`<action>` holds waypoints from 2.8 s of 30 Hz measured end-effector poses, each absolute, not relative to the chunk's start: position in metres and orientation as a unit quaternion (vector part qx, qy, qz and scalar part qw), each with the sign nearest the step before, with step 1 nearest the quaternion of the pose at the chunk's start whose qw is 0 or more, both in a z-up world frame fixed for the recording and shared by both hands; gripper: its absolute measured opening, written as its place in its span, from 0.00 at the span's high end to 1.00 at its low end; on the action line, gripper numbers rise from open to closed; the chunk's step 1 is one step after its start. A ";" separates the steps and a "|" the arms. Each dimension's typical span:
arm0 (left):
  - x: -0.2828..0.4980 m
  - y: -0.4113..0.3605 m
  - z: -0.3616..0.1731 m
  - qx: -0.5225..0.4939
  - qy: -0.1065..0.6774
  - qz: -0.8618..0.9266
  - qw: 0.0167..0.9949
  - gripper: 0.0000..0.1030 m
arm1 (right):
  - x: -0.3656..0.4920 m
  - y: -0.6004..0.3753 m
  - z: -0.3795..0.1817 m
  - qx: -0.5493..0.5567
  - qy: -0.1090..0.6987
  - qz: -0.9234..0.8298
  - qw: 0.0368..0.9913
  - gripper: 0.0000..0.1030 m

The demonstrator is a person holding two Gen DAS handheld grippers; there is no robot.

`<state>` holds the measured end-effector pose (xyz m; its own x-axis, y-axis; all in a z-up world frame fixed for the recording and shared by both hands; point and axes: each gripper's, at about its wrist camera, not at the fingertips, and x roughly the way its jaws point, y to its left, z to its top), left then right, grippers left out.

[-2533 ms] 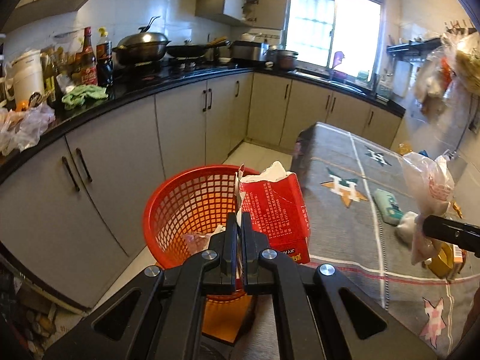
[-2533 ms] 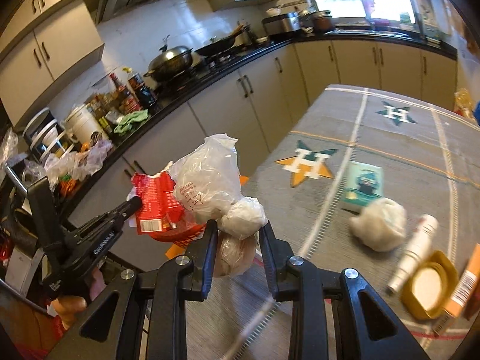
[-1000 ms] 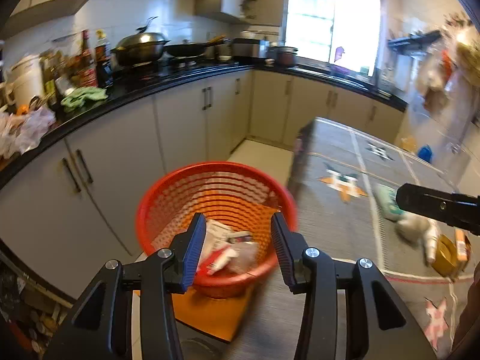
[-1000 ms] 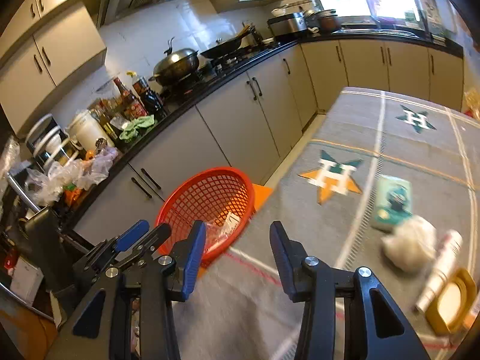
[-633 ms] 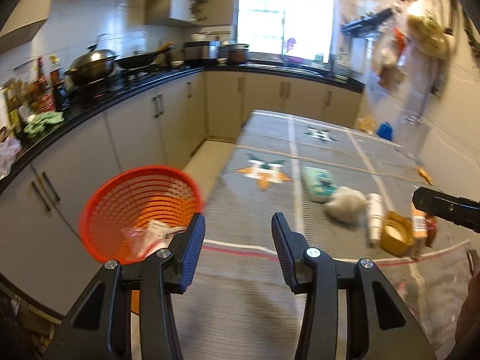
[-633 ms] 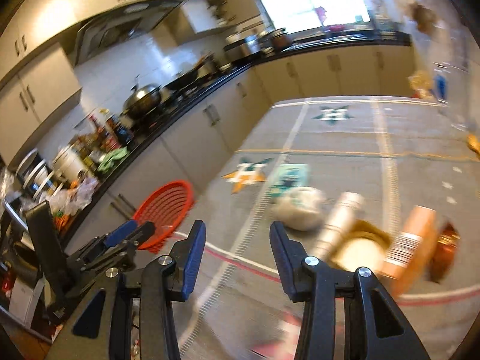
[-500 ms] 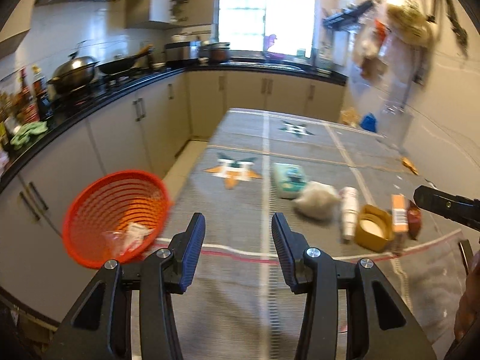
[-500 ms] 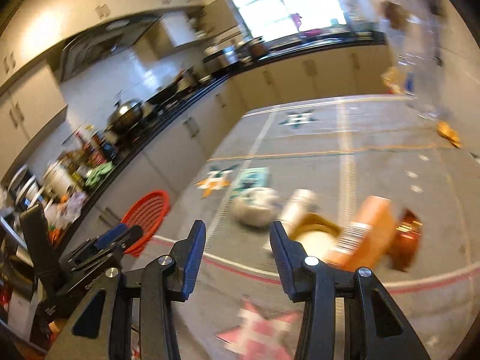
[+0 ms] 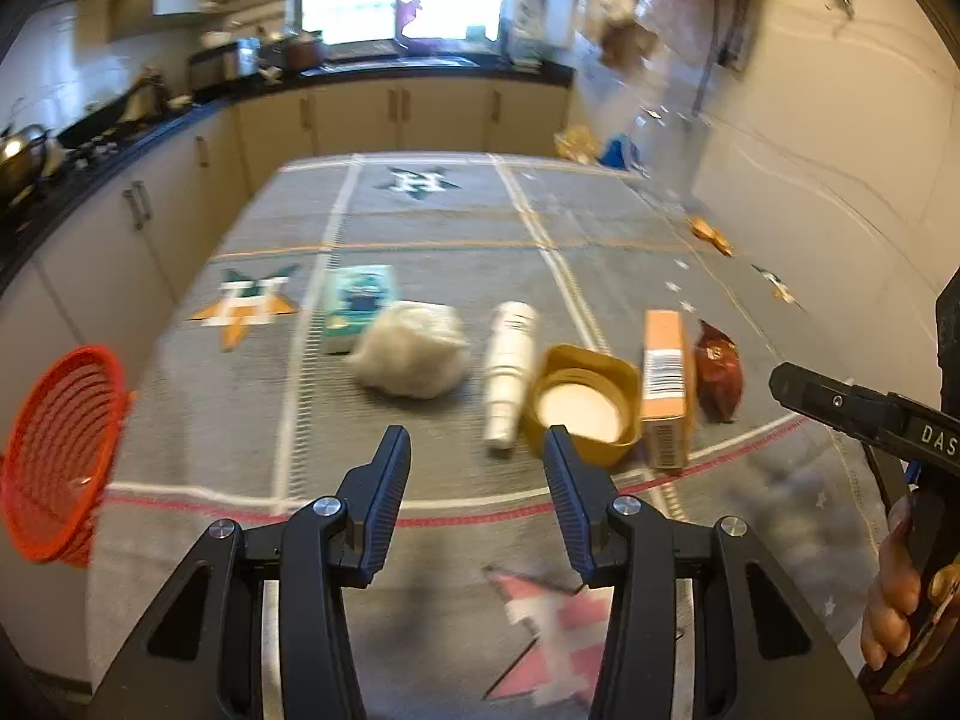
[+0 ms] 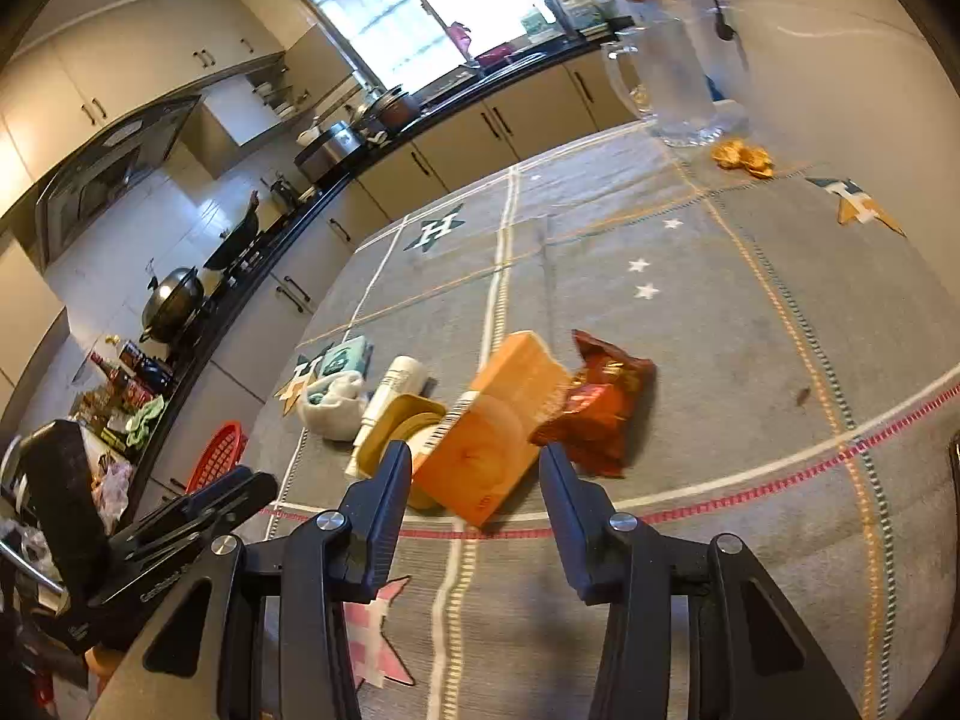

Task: Collect trash
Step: 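Move both tools back over the remaining trash on the table, then grasp the gold square container with the left tool while the right tool grasps the orange barcode box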

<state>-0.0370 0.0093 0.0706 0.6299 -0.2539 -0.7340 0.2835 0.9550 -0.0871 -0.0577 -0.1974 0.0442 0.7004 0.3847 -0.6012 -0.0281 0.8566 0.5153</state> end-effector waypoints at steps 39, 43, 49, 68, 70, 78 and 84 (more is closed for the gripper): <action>0.023 -0.065 0.023 0.105 0.443 -0.183 0.871 0.89 | -0.052 -0.225 0.019 0.279 0.387 0.111 0.872 0.53; 0.009 -0.057 0.029 0.101 0.438 -0.175 0.876 0.92 | -0.050 -0.222 0.019 0.279 0.390 0.110 0.870 0.53; -0.024 -0.032 0.039 0.088 0.425 -0.172 0.884 0.92 | -0.040 -0.209 0.023 0.267 0.396 0.111 0.872 0.47; -0.049 0.027 0.040 0.059 0.407 -0.125 0.903 0.92 | -0.019 -0.158 0.024 0.142 0.433 0.036 0.889 0.52; -0.050 0.028 0.041 0.056 0.407 -0.125 0.903 0.92 | -0.027 -0.163 0.026 0.135 0.437 0.032 0.888 0.61; -0.051 0.027 0.041 0.056 0.409 -0.121 0.903 0.92 | -0.034 -0.176 0.006 0.146 0.454 0.023 0.878 0.68; -0.054 0.028 0.042 0.054 0.407 -0.116 0.904 0.92 | -0.046 -0.173 0.016 0.133 0.424 0.028 0.896 0.76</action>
